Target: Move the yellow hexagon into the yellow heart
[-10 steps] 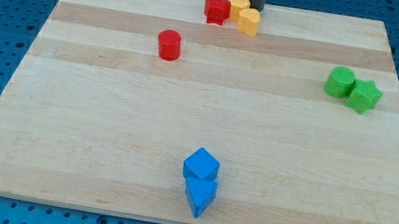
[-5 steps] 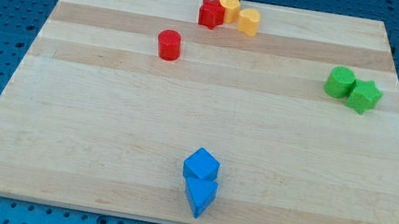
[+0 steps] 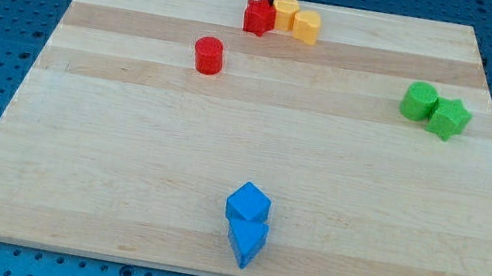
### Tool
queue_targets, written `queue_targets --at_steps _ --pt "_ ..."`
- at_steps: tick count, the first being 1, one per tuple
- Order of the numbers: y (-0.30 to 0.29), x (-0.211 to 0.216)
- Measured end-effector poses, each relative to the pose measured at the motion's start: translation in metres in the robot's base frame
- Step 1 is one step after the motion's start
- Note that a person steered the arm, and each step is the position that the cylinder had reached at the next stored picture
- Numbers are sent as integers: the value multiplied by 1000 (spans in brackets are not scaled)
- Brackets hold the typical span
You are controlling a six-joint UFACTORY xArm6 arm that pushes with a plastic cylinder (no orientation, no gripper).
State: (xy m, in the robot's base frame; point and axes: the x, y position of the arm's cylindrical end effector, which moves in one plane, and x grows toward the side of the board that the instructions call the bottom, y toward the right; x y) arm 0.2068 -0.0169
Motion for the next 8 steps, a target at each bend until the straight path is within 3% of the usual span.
queue_targets --at_steps 8 --pt "44 16"
